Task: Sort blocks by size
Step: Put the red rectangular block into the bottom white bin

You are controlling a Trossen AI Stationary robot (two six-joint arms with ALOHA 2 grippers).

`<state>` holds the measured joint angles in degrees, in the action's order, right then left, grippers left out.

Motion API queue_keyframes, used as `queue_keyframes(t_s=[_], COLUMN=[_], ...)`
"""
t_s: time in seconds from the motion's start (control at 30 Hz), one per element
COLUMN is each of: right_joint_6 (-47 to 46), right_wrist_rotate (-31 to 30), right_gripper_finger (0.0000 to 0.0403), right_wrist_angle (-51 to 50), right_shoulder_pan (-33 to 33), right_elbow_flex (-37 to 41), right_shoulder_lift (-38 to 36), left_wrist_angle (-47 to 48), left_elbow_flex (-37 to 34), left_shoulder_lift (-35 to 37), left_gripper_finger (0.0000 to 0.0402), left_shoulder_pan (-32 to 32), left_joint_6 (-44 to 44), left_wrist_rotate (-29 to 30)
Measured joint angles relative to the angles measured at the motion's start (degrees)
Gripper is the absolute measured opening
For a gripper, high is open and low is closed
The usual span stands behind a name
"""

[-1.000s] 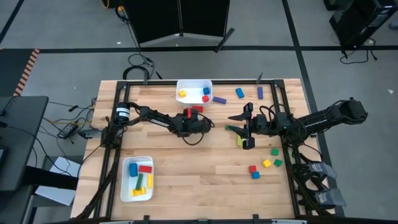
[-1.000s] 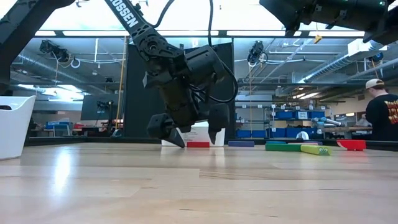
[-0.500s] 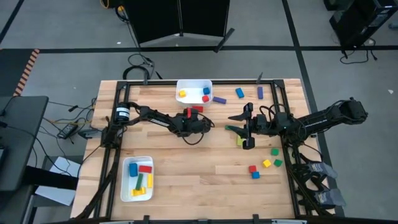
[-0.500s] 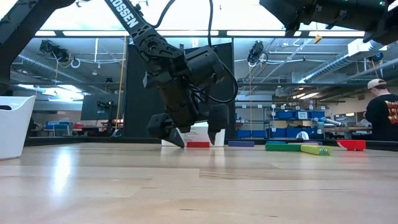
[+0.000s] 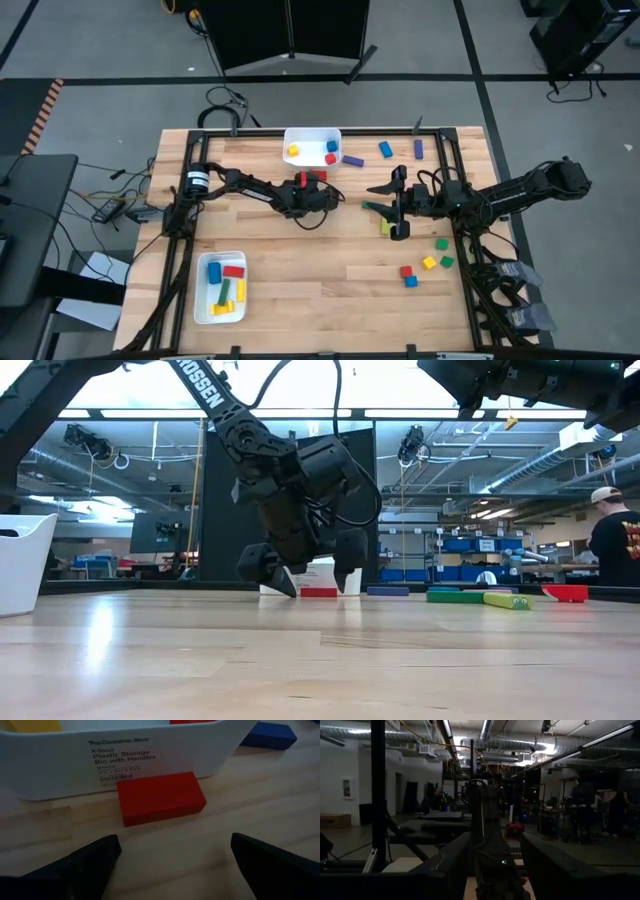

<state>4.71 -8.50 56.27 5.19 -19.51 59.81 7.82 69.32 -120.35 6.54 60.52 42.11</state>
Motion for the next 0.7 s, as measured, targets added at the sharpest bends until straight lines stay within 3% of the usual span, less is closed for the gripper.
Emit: queue_keyframes(t_s=[0.7], right_joint_6=[0.0], right_wrist_rotate=[0.2], right_gripper_finger=[0.0183], right_wrist_angle=[0.0], right_shoulder_pan=[0.0], right_elbow_flex=[0.0], right_shoulder_lift=[0.0], left_wrist_angle=[-2.0], left_elbow_flex=[0.0], left_shoulder_lift=[-0.1], left_gripper_finger=[0.04], left_shoulder_pan=[1.4], left_joint_6=[-0.2], left_wrist_rotate=[0.2])
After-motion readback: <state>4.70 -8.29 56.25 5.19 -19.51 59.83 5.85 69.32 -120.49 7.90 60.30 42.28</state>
